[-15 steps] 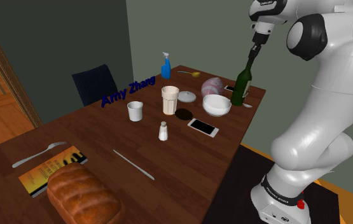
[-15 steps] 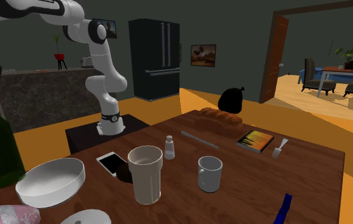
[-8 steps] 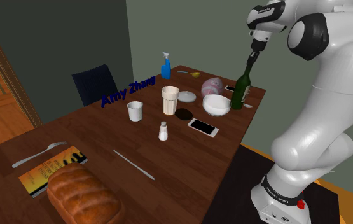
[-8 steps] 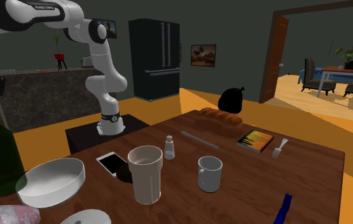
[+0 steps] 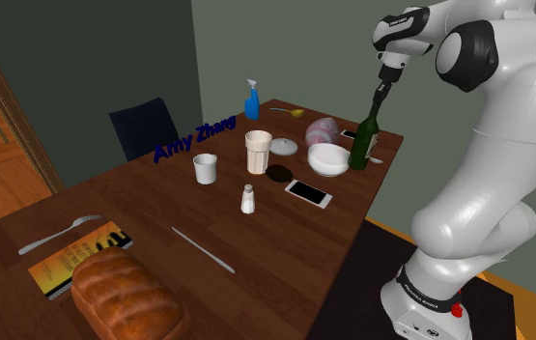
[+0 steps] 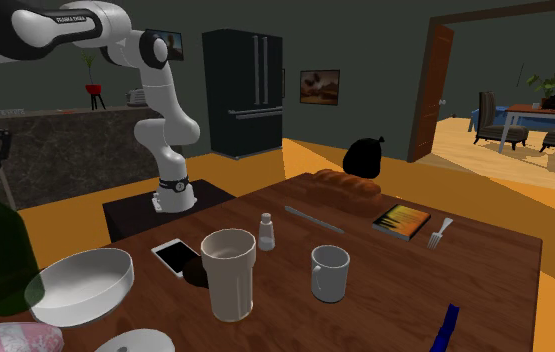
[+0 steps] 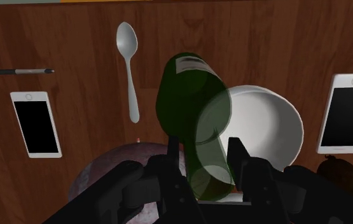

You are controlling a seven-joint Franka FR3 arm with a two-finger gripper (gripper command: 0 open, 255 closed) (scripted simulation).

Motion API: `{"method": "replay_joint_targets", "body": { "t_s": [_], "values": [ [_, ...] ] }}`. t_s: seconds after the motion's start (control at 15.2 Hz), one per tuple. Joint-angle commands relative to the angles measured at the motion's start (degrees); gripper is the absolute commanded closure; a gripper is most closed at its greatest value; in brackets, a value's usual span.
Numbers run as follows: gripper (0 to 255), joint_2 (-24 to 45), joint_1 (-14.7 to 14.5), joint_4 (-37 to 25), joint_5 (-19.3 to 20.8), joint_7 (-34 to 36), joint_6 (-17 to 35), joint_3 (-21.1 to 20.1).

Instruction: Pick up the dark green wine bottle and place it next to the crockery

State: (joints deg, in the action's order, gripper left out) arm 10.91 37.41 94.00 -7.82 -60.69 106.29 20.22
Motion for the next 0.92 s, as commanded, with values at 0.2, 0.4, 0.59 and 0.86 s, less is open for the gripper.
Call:
{"method": "replay_joint_targets", "body": {
  "t_s": [0.2,0.4,0.59,0.86],
  "values": [
    [0,0.0,0.0,0.0,0.0,0.0,0.0,0.0],
    [0,0.0,0.0,0.0,0.0,0.0,0.0,0.0],
    [0,-0.3,0.2,-3.5,0.2,0.2,-3.7,0.2],
    [0,-0.2,0.4,-7.1,0.2,0.2,-7.2,0.3]
  ]
}}
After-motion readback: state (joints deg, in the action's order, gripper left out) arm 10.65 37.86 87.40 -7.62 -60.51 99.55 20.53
